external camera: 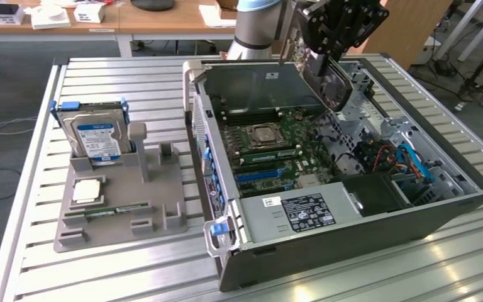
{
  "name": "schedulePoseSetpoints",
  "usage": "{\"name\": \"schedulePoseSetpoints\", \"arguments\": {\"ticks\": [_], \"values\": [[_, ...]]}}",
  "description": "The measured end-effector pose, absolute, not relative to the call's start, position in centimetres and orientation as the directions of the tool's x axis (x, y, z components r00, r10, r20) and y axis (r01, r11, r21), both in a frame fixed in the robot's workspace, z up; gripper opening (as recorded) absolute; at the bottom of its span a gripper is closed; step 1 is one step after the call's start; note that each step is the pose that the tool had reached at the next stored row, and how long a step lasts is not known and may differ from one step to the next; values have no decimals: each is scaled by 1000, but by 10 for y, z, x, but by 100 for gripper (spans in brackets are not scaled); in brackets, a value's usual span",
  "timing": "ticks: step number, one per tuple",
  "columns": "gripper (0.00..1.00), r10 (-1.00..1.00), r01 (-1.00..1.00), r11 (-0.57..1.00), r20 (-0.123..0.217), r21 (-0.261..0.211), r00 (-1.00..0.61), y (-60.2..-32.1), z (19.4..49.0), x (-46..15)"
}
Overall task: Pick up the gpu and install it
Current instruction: 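Insert the gpu into the slot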
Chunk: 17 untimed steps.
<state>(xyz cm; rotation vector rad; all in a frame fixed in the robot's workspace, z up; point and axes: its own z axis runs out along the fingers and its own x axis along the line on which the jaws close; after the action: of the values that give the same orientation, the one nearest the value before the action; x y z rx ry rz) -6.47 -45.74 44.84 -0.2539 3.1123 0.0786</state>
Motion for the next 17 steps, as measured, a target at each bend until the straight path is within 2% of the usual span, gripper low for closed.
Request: {"name": "schedulePoseSetpoints", "arguments": {"ticks": [17], "values": [[27,-439,-440,897,-22,49,-898,-457,448,-65]]}}
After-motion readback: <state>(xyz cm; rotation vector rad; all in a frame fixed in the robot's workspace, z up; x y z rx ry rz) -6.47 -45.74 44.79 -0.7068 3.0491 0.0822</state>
